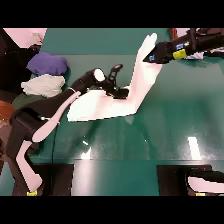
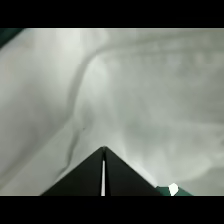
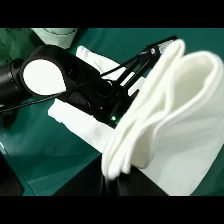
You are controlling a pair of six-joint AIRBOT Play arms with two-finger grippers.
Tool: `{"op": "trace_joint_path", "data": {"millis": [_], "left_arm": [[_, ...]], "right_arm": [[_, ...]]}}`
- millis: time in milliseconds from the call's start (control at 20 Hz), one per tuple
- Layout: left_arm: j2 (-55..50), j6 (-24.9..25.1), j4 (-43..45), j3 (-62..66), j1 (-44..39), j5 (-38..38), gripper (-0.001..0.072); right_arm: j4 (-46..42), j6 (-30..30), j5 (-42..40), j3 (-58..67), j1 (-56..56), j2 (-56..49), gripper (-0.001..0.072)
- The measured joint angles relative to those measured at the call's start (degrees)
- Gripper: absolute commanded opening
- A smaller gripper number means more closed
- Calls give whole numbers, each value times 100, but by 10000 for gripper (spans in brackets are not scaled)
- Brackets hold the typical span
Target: Fold the shirts.
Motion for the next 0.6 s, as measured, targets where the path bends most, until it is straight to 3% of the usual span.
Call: {"op": "trace_joint_path", "data": {"millis": [250, 500, 550, 600], "left_arm": [[872, -4, 750, -2, 837, -431, 22], [2052, -4, 1488, 2, 1943, -774, 23], [2258, -2, 1567, 2, 2153, -815, 23], [2468, 2, 1622, 0, 2352, -870, 23]], "right_arm": [[131, -103, -411, 0, 555, -164, 14], [1296, -831, -1290, 2, 1585, -1021, 21], [1473, -1047, -1563, 2, 1832, -1228, 136], [1620, -1340, -1871, 2, 2094, -1453, 339]]}}
